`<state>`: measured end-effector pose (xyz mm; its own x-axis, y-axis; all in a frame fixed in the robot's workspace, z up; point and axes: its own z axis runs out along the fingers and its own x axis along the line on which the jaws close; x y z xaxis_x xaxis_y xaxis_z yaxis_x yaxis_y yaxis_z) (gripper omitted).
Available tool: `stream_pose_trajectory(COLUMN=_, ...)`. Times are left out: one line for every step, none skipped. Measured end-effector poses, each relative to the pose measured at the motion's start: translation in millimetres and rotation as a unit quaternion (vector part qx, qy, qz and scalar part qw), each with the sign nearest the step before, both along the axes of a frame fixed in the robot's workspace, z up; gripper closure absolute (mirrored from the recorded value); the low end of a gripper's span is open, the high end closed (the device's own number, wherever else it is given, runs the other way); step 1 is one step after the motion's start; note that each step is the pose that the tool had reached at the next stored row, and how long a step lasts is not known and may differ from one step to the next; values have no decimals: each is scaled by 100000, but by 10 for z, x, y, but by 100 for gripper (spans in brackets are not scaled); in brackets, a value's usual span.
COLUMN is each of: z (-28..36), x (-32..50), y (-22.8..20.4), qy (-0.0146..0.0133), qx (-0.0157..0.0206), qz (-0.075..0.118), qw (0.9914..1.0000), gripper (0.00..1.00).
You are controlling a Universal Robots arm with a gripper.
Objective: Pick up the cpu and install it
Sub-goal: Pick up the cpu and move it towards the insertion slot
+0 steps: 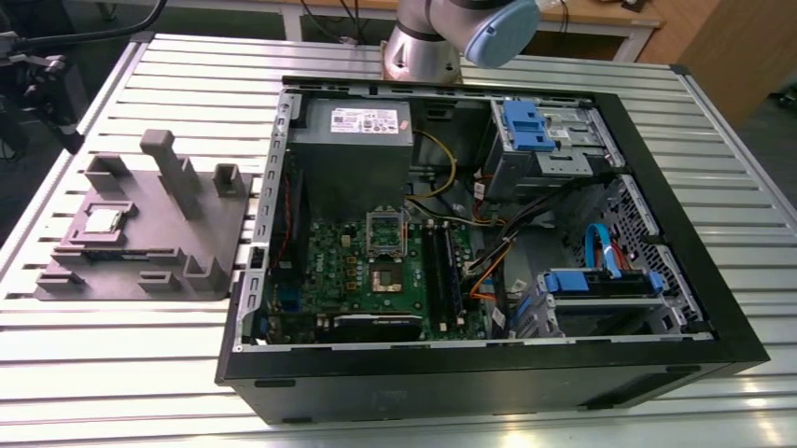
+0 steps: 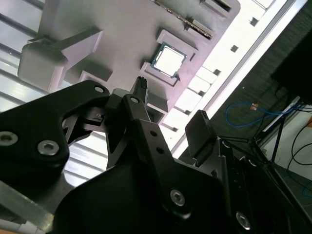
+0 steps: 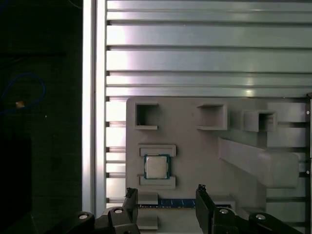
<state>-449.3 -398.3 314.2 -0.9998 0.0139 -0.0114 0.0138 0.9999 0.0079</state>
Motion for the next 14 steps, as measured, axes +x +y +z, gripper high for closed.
stream_pose_trajectory(z=-6, x=0, y=0, qy=-3, qx=1, qz=1, qw=100000, gripper=41)
stream_pose_trajectory(z=-12, x=0, y=0, qy=0, qx=0, qz=1, qw=100000, gripper=41)
stream_pose_trajectory(z=-17, x=0, y=0, qy=4, qx=-1, qz=1, qw=100000, gripper=41)
stream_pose_trajectory(z=-23, x=0, y=0, qy=-1, qx=-1, qz=1, qw=100000, gripper=41)
stream_pose_trajectory(z=-30, x=0, y=0, qy=-6, qx=3, qz=1, qw=100000, gripper=41)
stream_pose_trajectory(z=-36, x=0, y=0, qy=-4, qx=1, qz=5, qw=100000, gripper=41)
stream_pose_trajectory(z=-42, x=0, y=0, qy=1, qx=0, qz=11, qw=100000, gripper=41)
stream_pose_trajectory(z=-49, x=0, y=0, qy=-4, qx=2, qz=11, qw=100000, gripper=41)
stream_pose_trajectory(z=-55, x=0, y=0, qy=-7, qx=3, qz=11, qw=100000, gripper=41)
stream_pose_trajectory(z=-60, x=0, y=0, qy=-1, qx=1, qz=13, qw=100000, gripper=41)
stream_pose_trajectory(z=-66, x=0, y=0, qy=-1, qx=-1, qz=13, qw=100000, gripper=41)
stream_pose_trajectory(z=-71, x=0, y=0, qy=-5, qx=2, qz=15, qw=100000, gripper=41)
stream_pose_trajectory(z=-76, x=0, y=0, qy=-3, qx=1, qz=19, qw=100000, gripper=41)
stream_pose_trajectory(z=-81, x=0, y=0, qy=-1, qx=0, qz=18, qw=100000, gripper=41)
